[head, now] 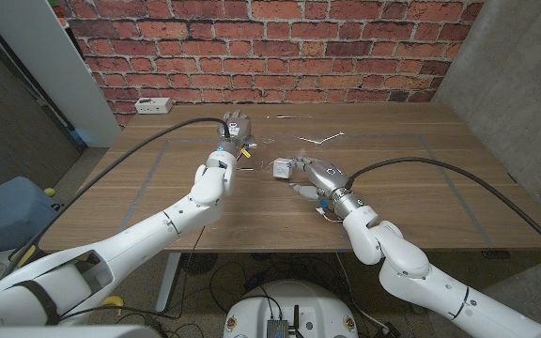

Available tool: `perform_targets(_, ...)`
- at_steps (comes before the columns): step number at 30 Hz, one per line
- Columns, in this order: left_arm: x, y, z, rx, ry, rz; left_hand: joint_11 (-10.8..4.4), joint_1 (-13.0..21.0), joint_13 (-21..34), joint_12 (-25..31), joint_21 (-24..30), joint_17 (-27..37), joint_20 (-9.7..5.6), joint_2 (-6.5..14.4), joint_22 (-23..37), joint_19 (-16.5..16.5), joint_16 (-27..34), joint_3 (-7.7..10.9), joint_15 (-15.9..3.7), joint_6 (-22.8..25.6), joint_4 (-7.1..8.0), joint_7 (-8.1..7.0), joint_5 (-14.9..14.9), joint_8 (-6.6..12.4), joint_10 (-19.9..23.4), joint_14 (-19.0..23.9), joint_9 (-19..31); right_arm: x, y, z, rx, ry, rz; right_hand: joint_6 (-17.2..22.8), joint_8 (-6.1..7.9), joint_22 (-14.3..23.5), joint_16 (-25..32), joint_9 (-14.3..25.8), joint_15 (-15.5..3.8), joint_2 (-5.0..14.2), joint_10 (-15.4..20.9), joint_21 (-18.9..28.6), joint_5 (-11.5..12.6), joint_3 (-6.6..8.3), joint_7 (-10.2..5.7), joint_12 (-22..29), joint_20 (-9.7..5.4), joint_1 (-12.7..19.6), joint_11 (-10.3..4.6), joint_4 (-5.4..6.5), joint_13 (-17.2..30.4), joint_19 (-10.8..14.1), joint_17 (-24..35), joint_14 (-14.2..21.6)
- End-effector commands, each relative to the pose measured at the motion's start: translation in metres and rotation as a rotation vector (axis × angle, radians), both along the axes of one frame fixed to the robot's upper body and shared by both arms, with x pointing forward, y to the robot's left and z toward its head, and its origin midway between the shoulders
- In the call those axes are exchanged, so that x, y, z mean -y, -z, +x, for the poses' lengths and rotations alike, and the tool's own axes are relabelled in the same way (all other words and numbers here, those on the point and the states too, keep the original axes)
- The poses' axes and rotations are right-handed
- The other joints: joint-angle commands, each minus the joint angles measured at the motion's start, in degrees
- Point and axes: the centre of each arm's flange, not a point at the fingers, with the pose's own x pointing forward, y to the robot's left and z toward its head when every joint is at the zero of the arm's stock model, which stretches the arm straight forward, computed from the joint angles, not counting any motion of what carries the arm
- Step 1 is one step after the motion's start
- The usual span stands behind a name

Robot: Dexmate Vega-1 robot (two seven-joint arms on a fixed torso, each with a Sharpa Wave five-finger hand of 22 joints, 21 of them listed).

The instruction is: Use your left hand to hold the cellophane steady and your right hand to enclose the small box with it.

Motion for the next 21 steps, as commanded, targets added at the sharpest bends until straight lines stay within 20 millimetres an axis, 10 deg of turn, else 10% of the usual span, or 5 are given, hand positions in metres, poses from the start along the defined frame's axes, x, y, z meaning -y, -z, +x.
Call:
perform_targets(1,0.002,-0.007,0.006,0.041,-0.034,-0.011,0.10,0.44,0.17,0.42,0.36,0.19,0.40,0.50,0.04,0.34,0.05,0.10,-0.09,0.53,-0.43,-0.39,0.29,0.43,0.69,0.55,0.17,-0.005,-0.008,0.017,-0.013,0.007,0.008,-0.89,-0.10,0.03,-0.29,0.10,-3.47,0.00,-1.17,-0.32,-0.02,-0.50,0.07,-0.30,0.30,-0.65,-0.09,-0.05,0.06,-0.50,0.07,-0.84)
perform_targets(21,0.006,-0.014,0.020,0.087,-0.097,0.062,-0.61,-0.43,0.16,0.34,0.70,0.30,0.07,0.41,0.04,1.34,0.26,-0.25,-0.43,-2.01,-0.27,-2.24,0.46,-0.92,1.18,1.60,-0.86,-0.006,-0.019,0.031,-0.001,0.016,0.035,-2.81,0.10,0.01,-0.62,0.09,-1.93,0.18,-3.54,-1.20,0.09,-1.01,0.26,-0.15,1.57,-1.06,0.79,-0.24,-0.04,-1.54,-0.11,-3.41)
